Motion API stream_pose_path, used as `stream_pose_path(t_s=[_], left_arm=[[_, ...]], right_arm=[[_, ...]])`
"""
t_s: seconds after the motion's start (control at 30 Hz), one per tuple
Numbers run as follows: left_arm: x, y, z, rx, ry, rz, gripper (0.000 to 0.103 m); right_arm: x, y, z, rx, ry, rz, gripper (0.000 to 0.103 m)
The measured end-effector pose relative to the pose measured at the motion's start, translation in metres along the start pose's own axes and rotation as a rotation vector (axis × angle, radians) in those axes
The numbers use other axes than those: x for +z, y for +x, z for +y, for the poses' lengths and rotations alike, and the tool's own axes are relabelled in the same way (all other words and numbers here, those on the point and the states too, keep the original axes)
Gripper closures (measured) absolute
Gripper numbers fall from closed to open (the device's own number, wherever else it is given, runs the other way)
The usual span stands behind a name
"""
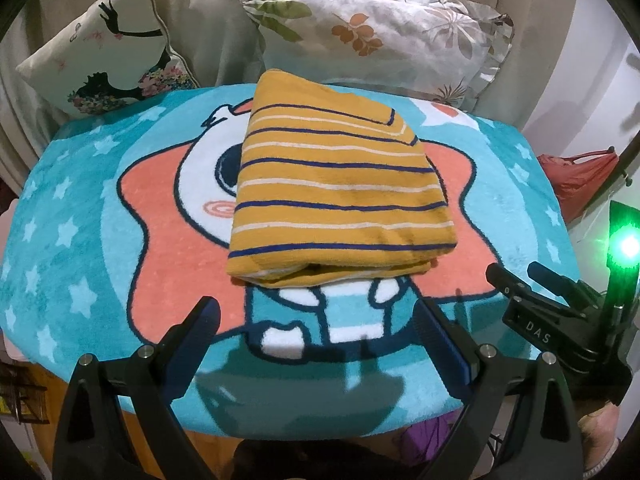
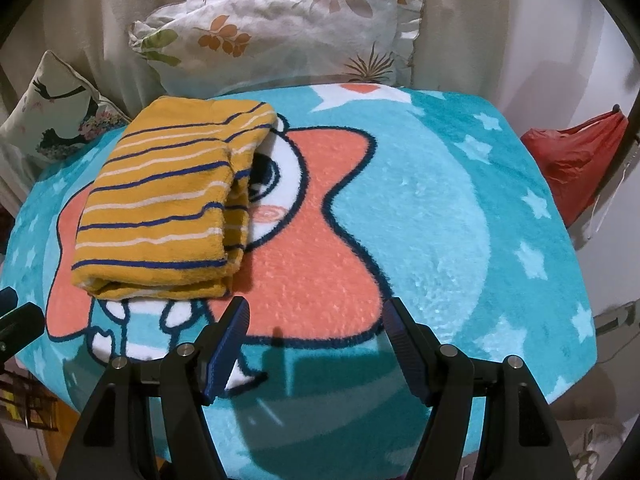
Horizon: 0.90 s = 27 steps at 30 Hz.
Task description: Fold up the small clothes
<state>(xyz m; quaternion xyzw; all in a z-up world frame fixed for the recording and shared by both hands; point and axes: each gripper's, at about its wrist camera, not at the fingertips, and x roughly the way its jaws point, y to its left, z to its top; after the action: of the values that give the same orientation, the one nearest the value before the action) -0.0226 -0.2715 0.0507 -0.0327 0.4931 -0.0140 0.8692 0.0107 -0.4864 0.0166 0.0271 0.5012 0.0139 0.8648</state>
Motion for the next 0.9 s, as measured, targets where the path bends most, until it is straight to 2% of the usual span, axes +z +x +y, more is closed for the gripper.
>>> stream_pose_path(t_s=[0.43,0.9], left_arm=[[0.005,0.006,0.004,0.04,-0.03,0.007,0.006],[0.004,0.008,0.014,0.06,-0.071,0.019,0.006]], right_arm=[[0.014,0.012,0.009,0.024,-0.043,0.002,0.029],[0.034,0.021,0.038,0.069,-0.123,-0.017,0.028]])
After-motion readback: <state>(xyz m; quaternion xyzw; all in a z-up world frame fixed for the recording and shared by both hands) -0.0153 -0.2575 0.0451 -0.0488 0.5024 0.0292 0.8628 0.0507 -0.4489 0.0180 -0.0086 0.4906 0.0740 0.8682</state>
